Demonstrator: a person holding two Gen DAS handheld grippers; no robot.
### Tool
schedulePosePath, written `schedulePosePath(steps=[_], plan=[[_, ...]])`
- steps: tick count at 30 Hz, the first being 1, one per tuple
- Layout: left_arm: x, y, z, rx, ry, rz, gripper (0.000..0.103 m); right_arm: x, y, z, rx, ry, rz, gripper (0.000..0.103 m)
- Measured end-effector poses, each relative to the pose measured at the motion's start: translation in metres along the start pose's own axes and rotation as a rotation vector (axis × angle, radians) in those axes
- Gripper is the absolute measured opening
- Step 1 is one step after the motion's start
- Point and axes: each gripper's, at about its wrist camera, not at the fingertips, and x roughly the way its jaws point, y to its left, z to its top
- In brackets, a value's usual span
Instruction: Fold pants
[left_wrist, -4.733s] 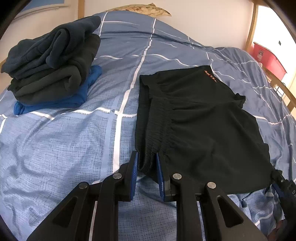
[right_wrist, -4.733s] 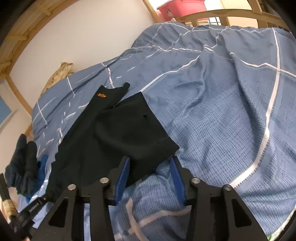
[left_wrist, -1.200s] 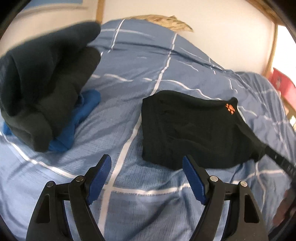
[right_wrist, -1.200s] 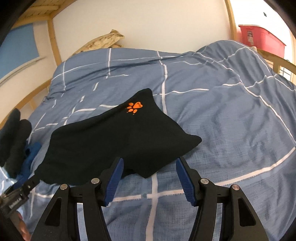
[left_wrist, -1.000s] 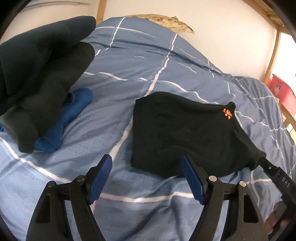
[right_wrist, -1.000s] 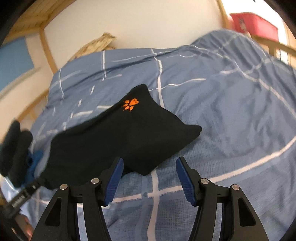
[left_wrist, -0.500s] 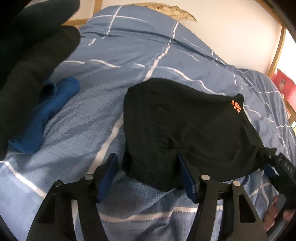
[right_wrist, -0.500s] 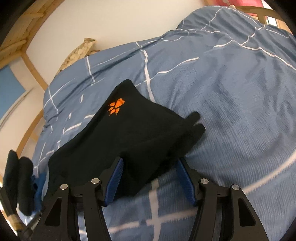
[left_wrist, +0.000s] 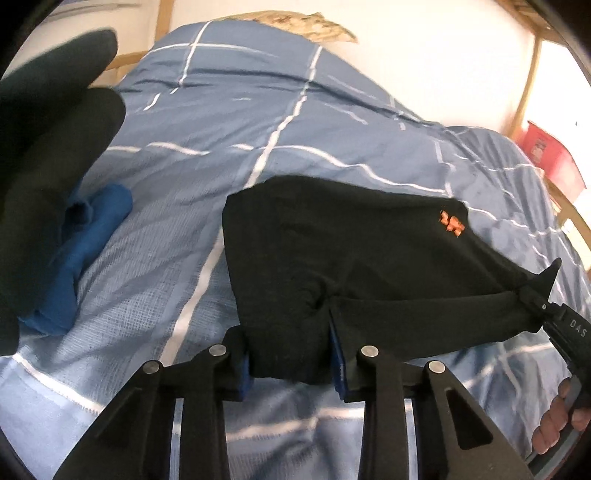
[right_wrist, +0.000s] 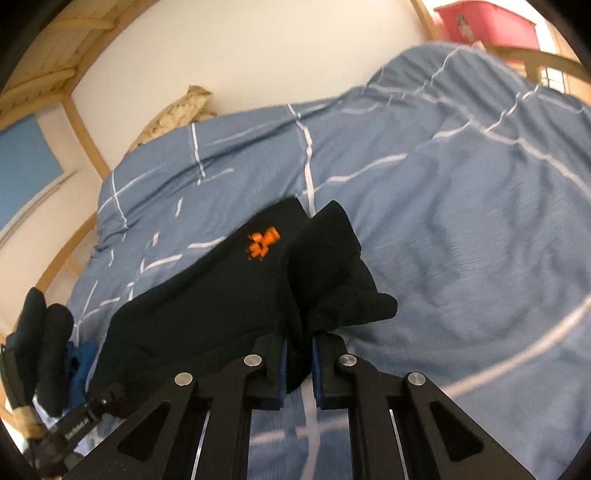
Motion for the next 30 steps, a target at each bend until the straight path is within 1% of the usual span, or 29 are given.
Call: schedulePosePath(steps=[4, 7, 10, 11, 14, 17, 21, 22, 23, 24, 25, 26, 27, 28, 29, 30], plan=[[-0.02, -0.01, -0.011, 0.048, 0.021, -0.036, 0.032, -0.032, -0.004, -0.011, 0.011, -0.011, -0.035, 0.011], [-0.039, -0.017, -0.029, 0.101, 0.049, -0.045, 0.032, -0.058, -0.011, -0.028, 0.035, -0.009, -0.049, 0.011], [-0.056, -0.022, -0.046, 0.177, 0.074, -0.048, 0.032, -0.082, -0.017, -0.05, 0.056, 0.002, -0.071, 0.011], [-0.064, -0.024, -0.054, 0.216, 0.083, -0.041, 0.032, -0.09, -0.02, -0.058, 0.063, 0.004, -0.077, 0.011], [-0.081, -0.029, -0.07, 0.285, 0.095, -0.02, 0.032, -0.11, -0.027, -0.084, 0.101, 0.033, -0.086, 0.011], [-0.089, -0.026, -0.079, 0.298, 0.111, -0.014, 0.032, -0.122, -0.031, -0.103, 0.135, 0.053, -0.091, 0.011], [-0.092, -0.018, -0.087, 0.271, 0.149, -0.02, 0.033, -0.132, -0.032, -0.121, 0.171, 0.065, -0.118, 0.012], [-0.093, -0.016, -0.089, 0.26, 0.157, -0.027, 0.034, -0.133, -0.032, -0.124, 0.176, 0.069, -0.136, 0.015], [-0.093, -0.013, -0.09, 0.25, 0.177, -0.029, 0.035, -0.134, -0.031, -0.126, 0.177, 0.076, -0.153, 0.024], [-0.093, -0.011, -0.092, 0.249, 0.188, -0.026, 0.039, -0.136, -0.031, -0.128, 0.177, 0.089, -0.18, 0.029], [-0.094, -0.009, -0.095, 0.25, 0.195, -0.021, 0.043, -0.138, -0.03, -0.13, 0.179, 0.099, -0.208, 0.038], [-0.095, -0.007, -0.097, 0.256, 0.198, -0.005, 0.047, -0.142, -0.029, -0.132, 0.183, 0.104, -0.227, 0.041], [-0.097, -0.006, -0.101, 0.262, 0.197, 0.019, 0.057, -0.146, -0.028, -0.133, 0.181, 0.106, -0.235, 0.041], [-0.1, -0.004, -0.103, 0.258, 0.192, 0.035, 0.063, -0.151, -0.026, -0.135, 0.176, 0.103, -0.248, 0.045], [-0.102, -0.001, -0.104, 0.248, 0.193, 0.035, 0.063, -0.156, -0.023, -0.136, 0.179, 0.105, -0.263, 0.05], [-0.107, 0.003, -0.104, 0.23, 0.194, 0.02, 0.063, -0.161, -0.021, -0.137, 0.19, 0.102, -0.276, 0.052]])
